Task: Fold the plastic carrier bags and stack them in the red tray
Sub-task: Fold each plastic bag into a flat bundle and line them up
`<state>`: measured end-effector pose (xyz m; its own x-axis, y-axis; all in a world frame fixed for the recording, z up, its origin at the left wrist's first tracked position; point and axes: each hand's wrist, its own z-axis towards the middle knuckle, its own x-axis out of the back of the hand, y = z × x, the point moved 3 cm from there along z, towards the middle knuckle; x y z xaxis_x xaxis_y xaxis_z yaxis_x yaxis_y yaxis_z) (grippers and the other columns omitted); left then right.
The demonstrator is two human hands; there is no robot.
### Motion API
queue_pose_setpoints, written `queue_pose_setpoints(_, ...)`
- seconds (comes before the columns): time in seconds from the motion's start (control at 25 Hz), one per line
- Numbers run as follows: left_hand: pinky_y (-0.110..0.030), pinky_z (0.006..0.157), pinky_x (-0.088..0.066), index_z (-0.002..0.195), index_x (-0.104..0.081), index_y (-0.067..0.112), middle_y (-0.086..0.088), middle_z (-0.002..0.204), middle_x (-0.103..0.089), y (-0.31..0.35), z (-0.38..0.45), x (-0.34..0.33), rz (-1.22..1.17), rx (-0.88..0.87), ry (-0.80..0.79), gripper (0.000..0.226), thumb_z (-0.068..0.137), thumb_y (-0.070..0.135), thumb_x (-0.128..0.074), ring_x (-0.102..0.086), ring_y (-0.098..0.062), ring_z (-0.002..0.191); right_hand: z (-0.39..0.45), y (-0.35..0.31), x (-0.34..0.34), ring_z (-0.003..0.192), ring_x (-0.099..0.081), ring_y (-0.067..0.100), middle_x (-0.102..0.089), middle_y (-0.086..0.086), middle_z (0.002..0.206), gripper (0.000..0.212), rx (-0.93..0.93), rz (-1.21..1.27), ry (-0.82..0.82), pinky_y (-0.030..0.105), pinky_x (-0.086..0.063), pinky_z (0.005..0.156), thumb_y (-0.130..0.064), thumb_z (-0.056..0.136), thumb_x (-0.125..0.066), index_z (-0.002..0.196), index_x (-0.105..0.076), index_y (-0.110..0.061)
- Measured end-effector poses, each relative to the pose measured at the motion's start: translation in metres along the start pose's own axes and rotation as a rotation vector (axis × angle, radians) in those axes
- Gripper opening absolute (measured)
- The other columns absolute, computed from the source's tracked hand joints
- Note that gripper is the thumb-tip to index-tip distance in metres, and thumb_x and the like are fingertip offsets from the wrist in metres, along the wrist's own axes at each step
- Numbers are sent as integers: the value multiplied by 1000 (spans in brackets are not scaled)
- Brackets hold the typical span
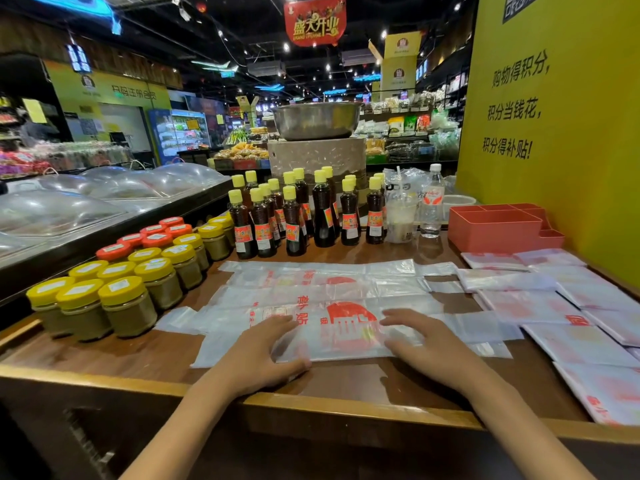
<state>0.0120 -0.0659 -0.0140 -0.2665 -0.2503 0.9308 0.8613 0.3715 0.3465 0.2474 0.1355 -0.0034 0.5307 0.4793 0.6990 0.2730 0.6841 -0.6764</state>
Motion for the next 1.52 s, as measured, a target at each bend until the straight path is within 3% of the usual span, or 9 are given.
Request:
queue_pose_setpoints(0.24, -26, 112, -34, 146, -43, 38, 17, 155, -38, 2, -2, 0, 31, -7, 10, 70, 86, 71, -55, -38, -6, 139, -1, -2, -12, 130, -44, -4, -49, -27, 144, 56, 31, -197, -179, 28, -38, 113, -51, 76, -59, 132, -58, -45)
queue_pose_setpoints(0.44, -21, 106, -35, 140, -53, 30, 14, 143, -52, 14, -7, 9, 124, -85, 121, 42, 100, 42, -51, -47, -6, 130, 2, -9, -10, 125, -50, 3, -55, -22, 137, 40, 105, -385, -103, 24, -42, 105, -38, 93, -57, 132, -59, -37)
queue_pose_setpoints(0.52, -22, 96, -44, 125, -63, 32, 14, 125, -63, 17, -9, 12, 154, -121, 175, 32, 100, 43, -46, -55, -4, 112, 3, -9, -7, 115, -56, 6, -62, -18, 127, 31, 123, -423, -27, 25, -46, 96, -38, 96, -54, 126, -64, -34)
queue_pose_setpoints(0.68, -26, 76, -46, 97, -71, 27, 12, 90, -70, 15, -15, 16, 197, -186, 401, 42, 91, 53, -39, -60, -7, 83, -2, -17, 1, 93, -66, 7, -73, -17, 101, 28, 191, -495, 198, 23, -46, 71, -43, 93, -50, 106, -72, -33)
queue_pose_setpoints(0.88, -31, 87, -45, 110, -70, 16, 4, 103, -72, 18, -24, 22, 151, -234, 724, 36, 92, 40, -51, -65, -15, 99, -6, -32, 21, 76, -65, 1, -72, -22, 87, 33, 270, -462, 227, 18, -50, 62, -47, 86, -49, 107, -72, -37)
queue_pose_setpoints(1.08, -39, 116, -28, 145, -48, 27, 5, 147, -51, 6, -5, 14, 177, -119, 479, 55, 94, 44, -33, -41, -14, 139, 40, -28, 16, 113, -61, 13, -69, -10, 122, 32, 139, -526, 119, 32, -45, 98, -33, 98, -52, 125, -66, -29)
queue_pose_setpoints(1.28, -27, 119, 4, 157, -19, 37, 15, 164, -15, 5, 8, 0, 206, -69, 117, 55, 105, 41, -36, -7, -6, 152, 46, -38, -45, 113, -59, 19, -68, -1, 122, 39, 115, -390, 19, 39, -40, 102, -45, 103, -39, 119, -67, -22)
queue_pose_setpoints(1.4, -28, 120, 6, 157, -13, 41, 20, 164, -7, 8, 9, -5, 206, -80, -26, 61, 102, 51, -38, 0, -1, 151, 41, -44, -81, 145, -33, 10, -40, -9, 157, 52, 188, -448, -180, 41, -14, 124, -50, 104, -30, 151, -40, -30)
queue_pose_setpoints(1.52, -31, 120, 5, 157, -7, 43, 19, 165, -4, 5, 12, -11, 180, -29, -175, 64, 101, 61, -32, 1, -1, 151, 38, -42, -87, 153, -9, 7, -15, -11, 167, 57, 197, -504, -279, 39, 0, 125, -53, 105, -23, 159, -20, -33)
